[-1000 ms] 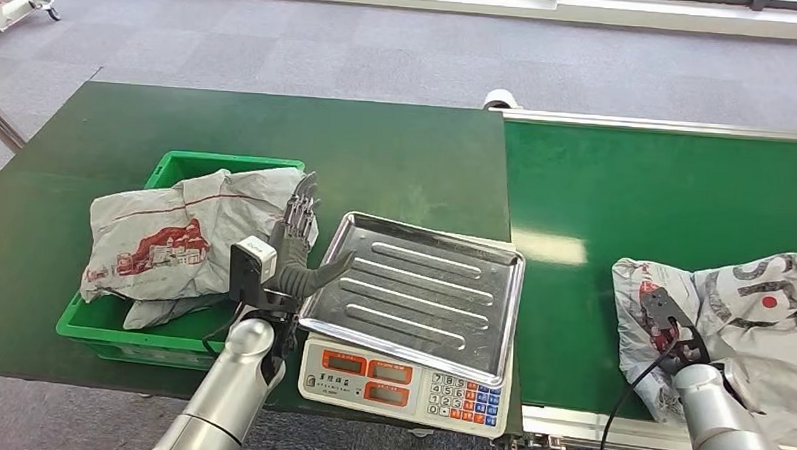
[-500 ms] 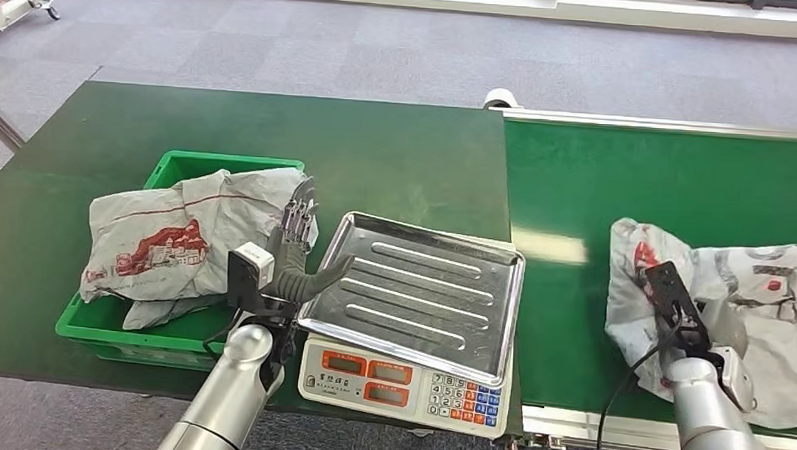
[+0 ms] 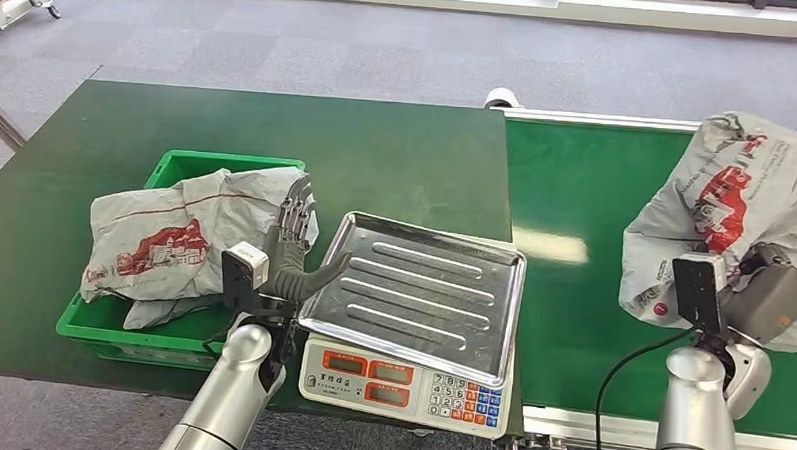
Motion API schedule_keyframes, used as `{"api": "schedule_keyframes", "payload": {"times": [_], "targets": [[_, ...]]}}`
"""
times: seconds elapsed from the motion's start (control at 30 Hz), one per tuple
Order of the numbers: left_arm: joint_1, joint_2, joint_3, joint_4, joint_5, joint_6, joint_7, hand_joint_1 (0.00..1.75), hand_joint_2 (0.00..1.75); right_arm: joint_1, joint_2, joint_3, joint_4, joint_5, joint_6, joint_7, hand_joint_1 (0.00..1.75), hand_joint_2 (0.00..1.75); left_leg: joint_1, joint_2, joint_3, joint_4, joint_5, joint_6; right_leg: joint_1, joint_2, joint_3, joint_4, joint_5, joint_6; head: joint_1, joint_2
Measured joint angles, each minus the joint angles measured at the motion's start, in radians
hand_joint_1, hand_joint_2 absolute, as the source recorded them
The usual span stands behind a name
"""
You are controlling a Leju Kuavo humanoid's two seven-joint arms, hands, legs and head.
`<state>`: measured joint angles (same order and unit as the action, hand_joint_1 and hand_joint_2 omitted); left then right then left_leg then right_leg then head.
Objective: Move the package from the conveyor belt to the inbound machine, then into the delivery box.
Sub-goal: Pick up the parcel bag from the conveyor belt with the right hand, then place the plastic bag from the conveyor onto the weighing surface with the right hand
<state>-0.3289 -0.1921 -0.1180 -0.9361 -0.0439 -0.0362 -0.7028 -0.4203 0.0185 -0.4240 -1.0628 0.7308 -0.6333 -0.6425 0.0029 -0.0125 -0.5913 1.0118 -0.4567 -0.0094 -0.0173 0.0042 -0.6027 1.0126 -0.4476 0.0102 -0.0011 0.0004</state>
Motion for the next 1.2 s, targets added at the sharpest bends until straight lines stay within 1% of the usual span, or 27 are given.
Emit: {"api": "schedule_keyframes", "payload": {"times": [0.07,0.13,0.2,0.37,0.43,0.5,0.63,0.73,0.87,1.0,1.07,1.2], "targets": [[0.006,-0.002,0.0,-0.015,-0.005,0.052,0.0,0.0,1.75,0.026,0.007,0.03,-0.054,-0.044,0.0,-0.036,1.75,1.75,0.0,0.0,0.0,0.0,0.0,0.0,0.0,0.0,0.0,0.0,0.0,0.0,0.0,0.0],[0.016,-0.005,0.0,-0.04,-0.012,0.141,0.0,0.0,1.75,0.053,0.012,0.068,-0.104,-0.083,0.018,-0.051,1.75,1.75,0.0,0.0,0.0,0.0,0.0,0.0,0.0,0.0,0.0,0.0,0.0,0.0,0.0,0.0],[0.027,-0.008,0.0,-0.073,-0.015,0.232,0.0,0.0,1.75,0.081,0.015,0.112,-0.153,-0.114,0.05,-0.056,1.75,1.75,0.0,0.0,0.0,0.0,0.0,0.0,0.0,0.0,0.0,0.0,0.0,0.0,0.0,0.0],[0.047,-0.013,-0.017,-0.174,-0.015,0.408,0.0,0.0,1.75,0.127,0.027,0.238,-0.273,-0.134,0.161,-0.059,1.75,1.75,0.0,0.001,0.0,0.0,0.0,0.0,0.0,0.001,-0.001,0.0,0.0,0.0,0.0,0.0],[0.049,-0.013,-0.029,-0.205,-0.017,0.448,0.0,0.0,1.75,0.131,0.03,0.287,-0.309,-0.128,0.188,-0.056,1.75,1.75,0.0,0.001,0.0,0.0,0.0,0.0,0.0,0.001,-0.001,0.0,0.0,0.0,0.0,0.0],[0.051,-0.013,-0.038,-0.224,-0.017,0.469,0.0,0.0,1.75,0.131,0.032,0.326,-0.335,-0.116,0.206,-0.048,1.75,1.75,0.0,0.001,0.0,0.0,0.0,0.0,0.0,0.0,-0.001,0.0,0.0,0.0,0.0,0.0],[0.052,-0.016,-0.044,-0.243,0.0,0.534,0.0,0.0,1.75,0.13,0.032,0.419,-0.381,-0.039,0.277,-0.019,1.75,1.75,0.0,0.002,0.0,0.0,0.0,0.0,0.0,0.001,-0.001,0.0,0.0,0.0,0.0,0.0],[0.053,-0.023,-0.044,-0.245,0.009,0.554,0.0,0.0,1.75,0.127,0.031,0.495,-0.403,0.0,0.305,0.0,1.75,1.75,0.0,0.001,0.0,0.0,0.0,0.0,0.0,0.001,-0.001,0.0,0.0,0.0,0.0,0.0],[0.053,-0.025,-0.061,-0.24,0.025,0.591,0.0,0.0,0.0,0.113,0.029,0.57,-0.422,0.008,0.345,0.027,1.75,1.75,0.0,0.0,0.0,0.0,0.0,0.0,0.0,0.0,0.0,0.0,0.0,0.0,0.0,0.0],[0.054,-0.028,-0.088,-0.234,0.007,0.621,0.0,0.0,0.0,0.094,0.021,0.659,-0.433,-0.004,0.427,0.062,1.75,1.75,0.0,0.002,0.0,0.0,0.0,0.0,0.0,0.001,-0.001,0.0,0.0,0.0,0.0,0.0],[0.053,-0.028,-0.096,-0.23,0.01,0.613,0.0,0.0,0.0,0.075,0.01,0.707,-0.435,-0.01,0.505,0.09,1.75,1.75,0.0,0.002,0.0,0.0,0.0,0.0,0.0,0.001,-0.001,0.0,0.0,0.0,0.0,0.0],[0.038,-0.028,-0.098,-0.215,0.025,0.578,0.0,0.0,0.0,0.028,-0.031,0.816,-0.425,0.012,0.668,0.151,1.75,1.75,0.0,0.001,0.0,0.0,0.0,0.0,0.0,0.001,-0.001,0.0,0.0,0.0,0.0,0.0]]}}
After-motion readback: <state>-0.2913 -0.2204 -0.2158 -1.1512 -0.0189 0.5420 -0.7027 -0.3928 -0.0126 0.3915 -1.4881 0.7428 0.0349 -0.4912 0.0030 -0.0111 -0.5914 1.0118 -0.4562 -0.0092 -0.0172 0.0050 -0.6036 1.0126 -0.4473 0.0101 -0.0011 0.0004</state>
